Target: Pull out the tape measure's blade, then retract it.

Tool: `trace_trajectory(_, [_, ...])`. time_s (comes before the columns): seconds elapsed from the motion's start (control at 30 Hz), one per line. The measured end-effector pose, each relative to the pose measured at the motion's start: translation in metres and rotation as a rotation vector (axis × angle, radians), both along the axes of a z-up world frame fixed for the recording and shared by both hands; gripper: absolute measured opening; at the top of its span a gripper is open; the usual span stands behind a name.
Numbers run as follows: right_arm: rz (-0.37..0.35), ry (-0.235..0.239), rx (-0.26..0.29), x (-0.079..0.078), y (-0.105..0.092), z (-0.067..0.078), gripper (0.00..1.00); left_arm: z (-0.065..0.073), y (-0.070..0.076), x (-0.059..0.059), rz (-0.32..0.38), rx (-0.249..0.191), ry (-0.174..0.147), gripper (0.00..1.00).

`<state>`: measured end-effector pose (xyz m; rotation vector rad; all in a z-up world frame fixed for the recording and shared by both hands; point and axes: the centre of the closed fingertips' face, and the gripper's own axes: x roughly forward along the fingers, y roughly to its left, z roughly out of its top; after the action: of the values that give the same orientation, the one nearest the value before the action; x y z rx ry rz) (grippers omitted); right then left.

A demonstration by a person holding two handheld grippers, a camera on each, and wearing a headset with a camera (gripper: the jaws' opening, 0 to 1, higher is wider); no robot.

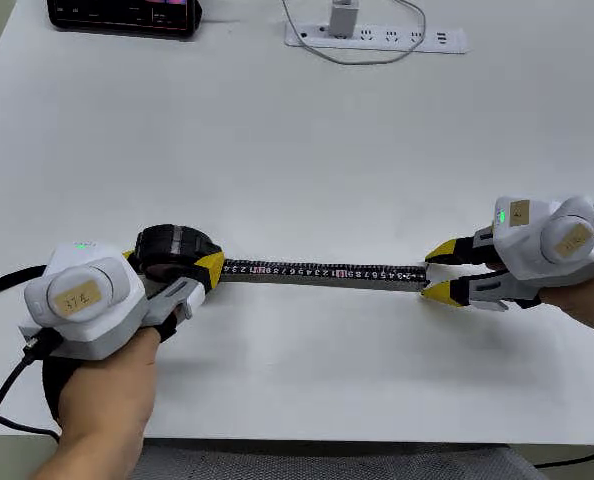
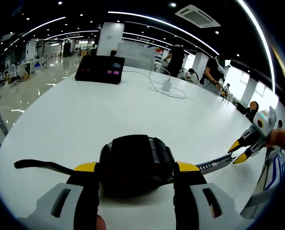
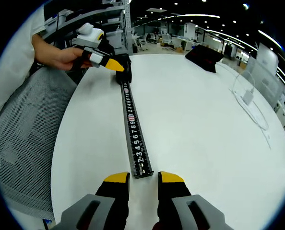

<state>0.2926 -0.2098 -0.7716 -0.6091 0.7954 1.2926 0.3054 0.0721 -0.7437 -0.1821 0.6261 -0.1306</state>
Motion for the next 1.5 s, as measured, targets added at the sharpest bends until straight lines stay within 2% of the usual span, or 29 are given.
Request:
trace_trajectory(0.43, [0.042, 0.001, -0.021, 0.0004, 0.0029, -0.0030, 0.12, -0.0001, 0.0001, 0.0004, 0.002, 0.002, 0.003, 0.57])
trace_trajectory(0.8, [0.077, 0.006, -0.076, -0.0002, 0.0023, -0.0058, 0.12, -0.0013, 0.0001, 0.0008, 0.005, 0.005, 0.013, 0.58])
trace_trajectory(1.03, [0.111, -0.013, -0.123, -0.0013, 0.0030, -0.0063, 0.12, -0.0027, 0.0003, 0.0016, 0.009, 0.007, 0.020, 0.59])
trace_trajectory(1.5, [0.132, -0.019, -0.154, -0.0009, 0.0016, -0.0073, 0.12, -0.0032, 0.0003, 0.0013, 0.005, 0.013, 0.028, 0.58])
